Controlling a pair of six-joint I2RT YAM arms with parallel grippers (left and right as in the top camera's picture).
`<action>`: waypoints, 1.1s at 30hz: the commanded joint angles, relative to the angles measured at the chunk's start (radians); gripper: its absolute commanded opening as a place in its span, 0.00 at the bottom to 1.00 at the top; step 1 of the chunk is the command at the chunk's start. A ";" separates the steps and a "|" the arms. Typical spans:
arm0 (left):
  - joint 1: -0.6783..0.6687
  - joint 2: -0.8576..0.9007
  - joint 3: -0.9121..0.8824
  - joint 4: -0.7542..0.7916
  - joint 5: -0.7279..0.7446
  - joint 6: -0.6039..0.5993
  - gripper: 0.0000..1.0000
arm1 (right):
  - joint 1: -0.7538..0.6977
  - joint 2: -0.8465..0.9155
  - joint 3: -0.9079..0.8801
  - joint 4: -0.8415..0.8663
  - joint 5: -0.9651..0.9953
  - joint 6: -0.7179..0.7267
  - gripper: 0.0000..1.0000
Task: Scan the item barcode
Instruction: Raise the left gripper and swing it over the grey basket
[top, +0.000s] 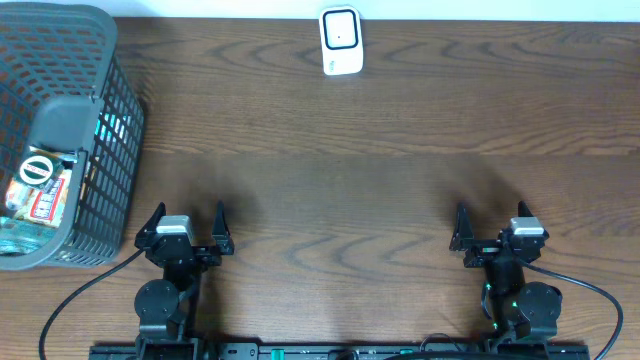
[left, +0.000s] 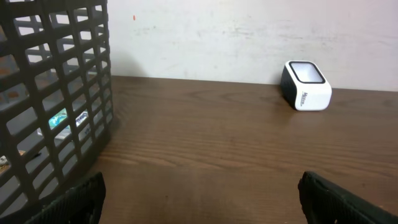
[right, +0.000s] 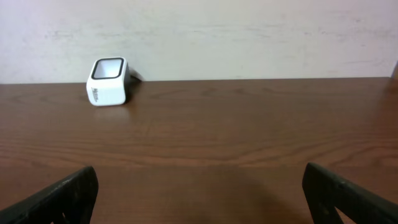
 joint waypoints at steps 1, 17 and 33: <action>0.004 -0.006 -0.008 -0.016 0.332 -0.140 0.98 | 0.013 -0.004 -0.001 -0.004 -0.006 0.013 0.99; 0.004 -0.006 -0.008 0.018 0.344 -0.140 0.98 | 0.013 -0.004 -0.001 -0.005 -0.006 0.014 0.99; 0.004 0.002 0.096 0.513 0.406 -0.231 0.98 | 0.013 -0.004 -0.001 -0.004 -0.006 0.014 0.99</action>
